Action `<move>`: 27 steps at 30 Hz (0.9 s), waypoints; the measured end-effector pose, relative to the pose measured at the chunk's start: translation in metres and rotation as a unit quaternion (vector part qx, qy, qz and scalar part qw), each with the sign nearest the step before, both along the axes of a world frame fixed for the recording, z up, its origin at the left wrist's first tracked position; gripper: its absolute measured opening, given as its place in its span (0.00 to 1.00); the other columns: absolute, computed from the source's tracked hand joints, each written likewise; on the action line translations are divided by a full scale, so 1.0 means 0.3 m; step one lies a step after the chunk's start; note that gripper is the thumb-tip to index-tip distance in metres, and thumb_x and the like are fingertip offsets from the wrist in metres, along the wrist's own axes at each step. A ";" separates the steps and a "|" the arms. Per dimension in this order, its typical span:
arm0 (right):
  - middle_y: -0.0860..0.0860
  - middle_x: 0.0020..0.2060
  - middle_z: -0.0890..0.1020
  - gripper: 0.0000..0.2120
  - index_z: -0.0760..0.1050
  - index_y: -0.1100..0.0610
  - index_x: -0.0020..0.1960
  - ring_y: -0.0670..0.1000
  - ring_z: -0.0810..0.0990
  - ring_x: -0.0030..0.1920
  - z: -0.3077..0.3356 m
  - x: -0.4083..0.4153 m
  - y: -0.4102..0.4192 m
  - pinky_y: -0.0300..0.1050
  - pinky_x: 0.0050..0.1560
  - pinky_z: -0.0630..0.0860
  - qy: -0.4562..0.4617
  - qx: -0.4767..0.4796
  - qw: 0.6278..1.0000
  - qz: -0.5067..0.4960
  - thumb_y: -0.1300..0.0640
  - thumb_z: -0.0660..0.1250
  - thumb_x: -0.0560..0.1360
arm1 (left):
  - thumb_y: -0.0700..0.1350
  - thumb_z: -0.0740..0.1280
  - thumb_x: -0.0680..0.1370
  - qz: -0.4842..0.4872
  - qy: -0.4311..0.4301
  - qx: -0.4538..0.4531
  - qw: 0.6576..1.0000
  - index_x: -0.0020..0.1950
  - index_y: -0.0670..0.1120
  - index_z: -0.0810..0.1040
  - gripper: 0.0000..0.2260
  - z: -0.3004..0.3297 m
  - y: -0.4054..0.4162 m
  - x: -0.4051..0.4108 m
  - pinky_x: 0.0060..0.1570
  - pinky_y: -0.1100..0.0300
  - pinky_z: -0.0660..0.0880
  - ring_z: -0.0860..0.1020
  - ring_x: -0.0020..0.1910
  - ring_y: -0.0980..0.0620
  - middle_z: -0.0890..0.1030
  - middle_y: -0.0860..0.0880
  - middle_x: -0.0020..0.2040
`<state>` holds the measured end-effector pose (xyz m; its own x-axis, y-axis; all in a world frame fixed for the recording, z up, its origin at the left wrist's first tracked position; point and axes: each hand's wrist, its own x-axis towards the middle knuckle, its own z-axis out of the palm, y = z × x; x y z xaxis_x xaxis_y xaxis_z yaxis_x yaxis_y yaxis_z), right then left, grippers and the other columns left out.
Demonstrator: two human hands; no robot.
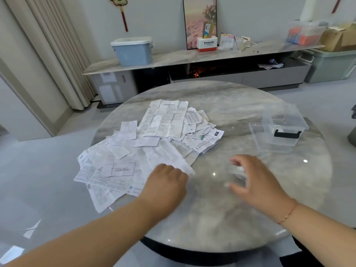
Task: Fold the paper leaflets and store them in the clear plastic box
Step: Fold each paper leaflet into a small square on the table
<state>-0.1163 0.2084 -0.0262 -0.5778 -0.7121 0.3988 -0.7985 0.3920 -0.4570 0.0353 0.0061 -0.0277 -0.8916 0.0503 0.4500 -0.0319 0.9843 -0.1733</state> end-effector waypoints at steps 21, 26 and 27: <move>0.39 0.37 0.81 0.10 0.73 0.47 0.46 0.34 0.79 0.39 -0.083 0.110 0.022 0.28 0.42 0.73 -0.337 -0.029 0.941 0.000 0.60 0.70 0.72 | 0.45 0.74 0.72 0.227 -0.012 0.585 0.779 0.62 0.49 0.71 0.21 -0.123 0.176 0.096 0.36 0.70 0.70 0.78 0.35 0.58 0.80 0.49 0.35; 0.47 0.37 0.81 0.23 0.67 0.49 0.61 0.43 0.78 0.40 -0.097 0.104 -0.010 0.35 0.37 0.69 -0.286 0.050 0.952 -0.092 0.54 0.71 0.70 | 0.47 0.72 0.68 0.183 0.095 0.361 0.909 0.65 0.48 0.69 0.27 -0.128 0.189 0.110 0.56 0.63 0.66 0.70 0.53 0.53 0.74 0.51 0.53; 0.49 0.40 0.82 0.25 0.67 0.49 0.63 0.46 0.78 0.42 -0.101 0.100 -0.018 0.36 0.38 0.70 -0.297 0.057 0.948 -0.094 0.53 0.72 0.69 | 0.50 0.70 0.67 0.121 0.075 0.288 0.947 0.63 0.49 0.70 0.25 -0.139 0.186 0.111 0.59 0.61 0.66 0.69 0.56 0.52 0.73 0.51 0.56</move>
